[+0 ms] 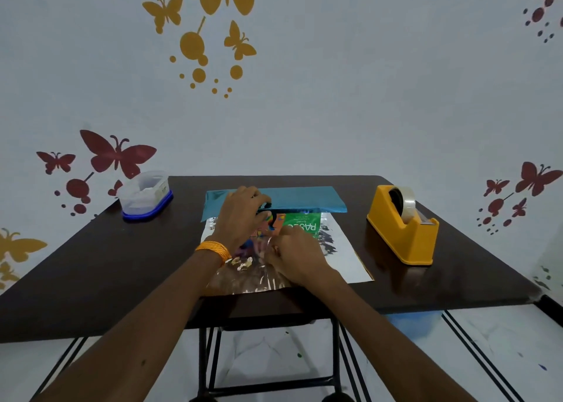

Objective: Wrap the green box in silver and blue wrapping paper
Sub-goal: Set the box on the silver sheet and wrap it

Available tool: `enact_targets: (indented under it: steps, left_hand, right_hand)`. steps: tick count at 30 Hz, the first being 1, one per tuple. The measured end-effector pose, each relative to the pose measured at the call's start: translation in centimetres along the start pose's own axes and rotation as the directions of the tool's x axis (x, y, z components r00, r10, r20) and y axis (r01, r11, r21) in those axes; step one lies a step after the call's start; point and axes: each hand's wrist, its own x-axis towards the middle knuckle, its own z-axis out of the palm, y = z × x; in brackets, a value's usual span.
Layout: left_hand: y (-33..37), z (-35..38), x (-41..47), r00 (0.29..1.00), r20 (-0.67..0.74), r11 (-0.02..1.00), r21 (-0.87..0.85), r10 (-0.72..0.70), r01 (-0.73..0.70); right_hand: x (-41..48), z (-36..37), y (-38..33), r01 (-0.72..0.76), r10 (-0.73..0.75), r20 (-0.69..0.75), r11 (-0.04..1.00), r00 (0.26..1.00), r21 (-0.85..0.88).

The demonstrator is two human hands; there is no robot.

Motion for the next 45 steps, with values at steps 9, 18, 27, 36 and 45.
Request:
enact_targets:
  steps: [9, 18, 27, 36, 45]
  left_hand:
    - [0.1, 0.1, -0.2, 1.000, -0.022, 1.000, -0.011, -0.003, 0.002]
    - [-1.7, -1.5, -1.2, 0.997, -0.056, 0.990, -0.126, 0.053, -0.060]
    - [-2.2, -1.5, -2.3, 0.995, -0.091, 0.983, -0.176, 0.033, -0.049]
    - [-4.0, -1.3, -1.7, 0.996, -0.074, 0.971, -0.238, -0.053, 0.034]
    - [-4.8, -1.4, -2.2, 0.996, -0.043, 0.972, -0.225, -0.075, 0.064]
  right_hand:
    - [-0.2, 0.3, 0.1, 0.008, -0.008, -0.004, 0.999, 1.000, -0.040]
    - [1.8, -2.7, 1.0, -0.102, 0.119, -0.202, 0.990, 0.972, 0.093]
    - [5.9, -3.6, 4.0, -0.041, 0.063, -0.164, 0.990, 0.984, 0.136]
    - [5.5, -2.7, 5.6, 0.038, -0.025, -0.162, 0.996, 0.986, 0.077]
    - [5.2, -2.4, 5.7, 0.028, -0.011, -0.172, 0.995, 0.985, 0.097]
